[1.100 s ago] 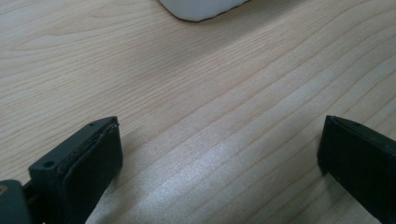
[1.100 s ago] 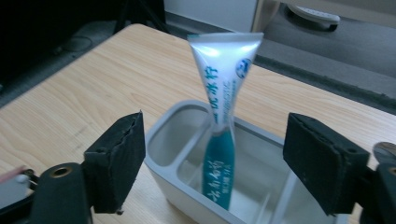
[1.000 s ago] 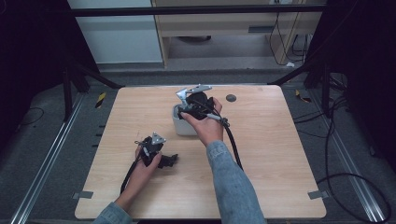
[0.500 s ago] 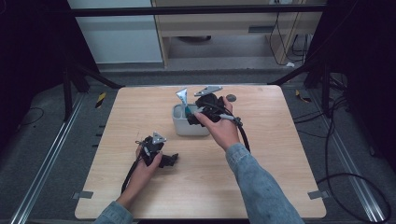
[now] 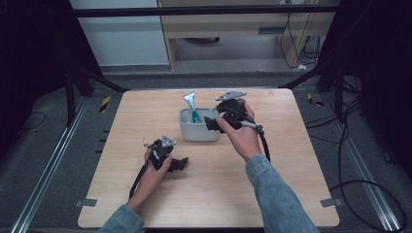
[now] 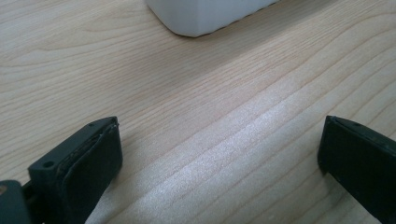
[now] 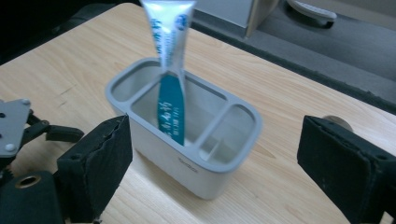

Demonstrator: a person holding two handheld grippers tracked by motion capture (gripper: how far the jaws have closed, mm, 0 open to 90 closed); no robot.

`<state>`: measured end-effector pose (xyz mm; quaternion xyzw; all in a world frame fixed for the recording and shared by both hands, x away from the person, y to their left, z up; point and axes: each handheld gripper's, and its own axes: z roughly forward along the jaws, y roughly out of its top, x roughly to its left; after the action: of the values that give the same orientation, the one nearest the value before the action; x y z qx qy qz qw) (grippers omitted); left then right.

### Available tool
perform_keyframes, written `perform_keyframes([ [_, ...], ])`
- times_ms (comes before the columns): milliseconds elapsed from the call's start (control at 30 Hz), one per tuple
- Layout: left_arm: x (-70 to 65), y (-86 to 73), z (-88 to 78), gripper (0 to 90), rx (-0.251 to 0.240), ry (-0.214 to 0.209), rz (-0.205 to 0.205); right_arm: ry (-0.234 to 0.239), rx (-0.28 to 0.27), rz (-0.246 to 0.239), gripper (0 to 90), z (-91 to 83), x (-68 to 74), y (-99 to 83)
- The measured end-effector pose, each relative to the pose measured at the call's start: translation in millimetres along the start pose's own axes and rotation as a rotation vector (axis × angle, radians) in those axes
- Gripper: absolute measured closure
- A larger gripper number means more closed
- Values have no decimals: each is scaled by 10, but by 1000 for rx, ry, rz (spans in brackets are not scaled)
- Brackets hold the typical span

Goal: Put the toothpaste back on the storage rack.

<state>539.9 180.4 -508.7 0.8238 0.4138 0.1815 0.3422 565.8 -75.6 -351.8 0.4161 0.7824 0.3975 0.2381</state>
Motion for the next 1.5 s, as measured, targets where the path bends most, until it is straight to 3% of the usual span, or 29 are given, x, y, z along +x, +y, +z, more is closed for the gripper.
perform_keyframes([
  [200, -3, 4, 4, 0, 0, 1, -2, -25, -31, 51, 115, -101, -132, -62],
  [500, -3, 2, 2, 0, 0, 0, 0, -76, -53, 65, 115, -273, -262, -170],
  [733, -4, -19, -19, 0, 0, -8, 9, -138, -30, 80, 114, -381, -353, -323],
  [1500, -4, -21, -21, 0, 2, -10, 10, -190, 31, 139, 121, -413, -749, -1038],
])
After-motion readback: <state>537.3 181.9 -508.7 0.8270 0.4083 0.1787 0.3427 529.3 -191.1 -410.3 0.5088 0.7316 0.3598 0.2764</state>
